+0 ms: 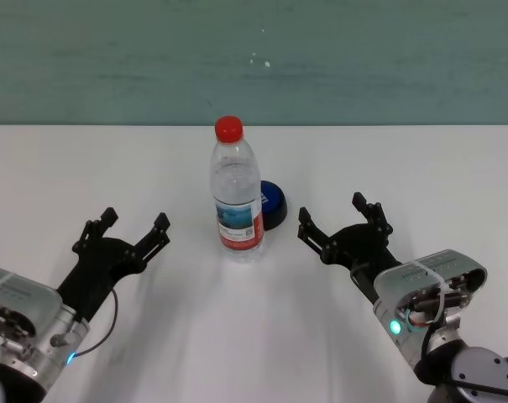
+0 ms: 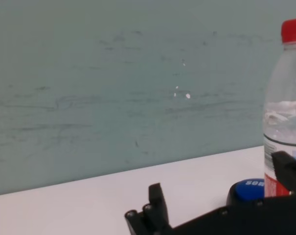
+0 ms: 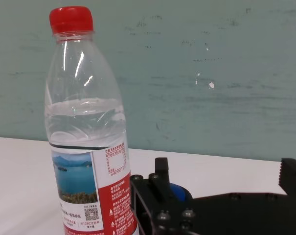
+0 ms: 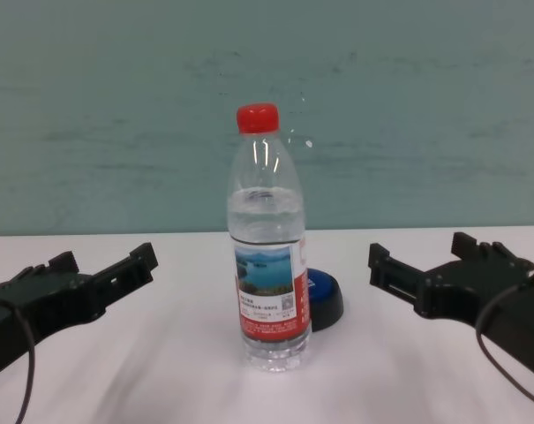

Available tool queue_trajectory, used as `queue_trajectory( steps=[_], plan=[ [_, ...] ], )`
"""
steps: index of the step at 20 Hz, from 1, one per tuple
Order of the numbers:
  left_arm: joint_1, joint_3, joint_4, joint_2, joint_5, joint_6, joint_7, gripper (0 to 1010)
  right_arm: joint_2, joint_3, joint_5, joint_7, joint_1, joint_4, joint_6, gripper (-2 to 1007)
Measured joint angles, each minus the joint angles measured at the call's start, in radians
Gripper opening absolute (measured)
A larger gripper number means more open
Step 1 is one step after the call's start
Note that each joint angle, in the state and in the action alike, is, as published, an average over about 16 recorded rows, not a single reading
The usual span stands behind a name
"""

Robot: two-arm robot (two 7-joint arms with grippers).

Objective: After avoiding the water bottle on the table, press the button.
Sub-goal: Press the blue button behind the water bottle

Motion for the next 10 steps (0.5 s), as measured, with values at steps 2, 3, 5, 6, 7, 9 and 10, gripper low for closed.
queue_trajectory(
  steps=[2, 3, 5, 6, 7, 9, 10],
  plan=[
    [0.001, 0.0, 0.0, 0.001, -0.002, -0.001, -0.002, 1010, 0.0, 0.0, 0.0, 0.0, 0.0, 0.0, 0.0, 1004],
    [0.002, 0.0, 0.0, 0.001, -0.003, -0.002, -0.003, 1010, 0.0, 0.0, 0.0, 0.0, 0.0, 0.0, 0.0, 1004],
    [0.004, -0.001, -0.001, 0.003, -0.005, -0.004, -0.005, 1010, 0.0, 0.0, 0.0, 0.0, 0.0, 0.0, 0.0, 1004],
    [0.005, -0.001, -0.001, 0.004, -0.007, -0.005, -0.007, 1010, 0.0, 0.0, 0.0, 0.0, 0.0, 0.0, 0.0, 1004],
    [0.007, -0.001, -0.002, 0.005, -0.008, -0.006, -0.009, 1010, 0.0, 0.0, 0.0, 0.0, 0.0, 0.0, 0.0, 1004],
    [0.011, -0.001, -0.004, 0.008, -0.012, -0.008, -0.012, 1010, 0.0, 0.0, 0.0, 0.0, 0.0, 0.0, 0.0, 1004],
    [0.014, -0.002, -0.006, 0.01, -0.014, -0.01, -0.015, 1010, 0.0, 0.0, 0.0, 0.0, 0.0, 0.0, 0.0, 1004]
  ],
)
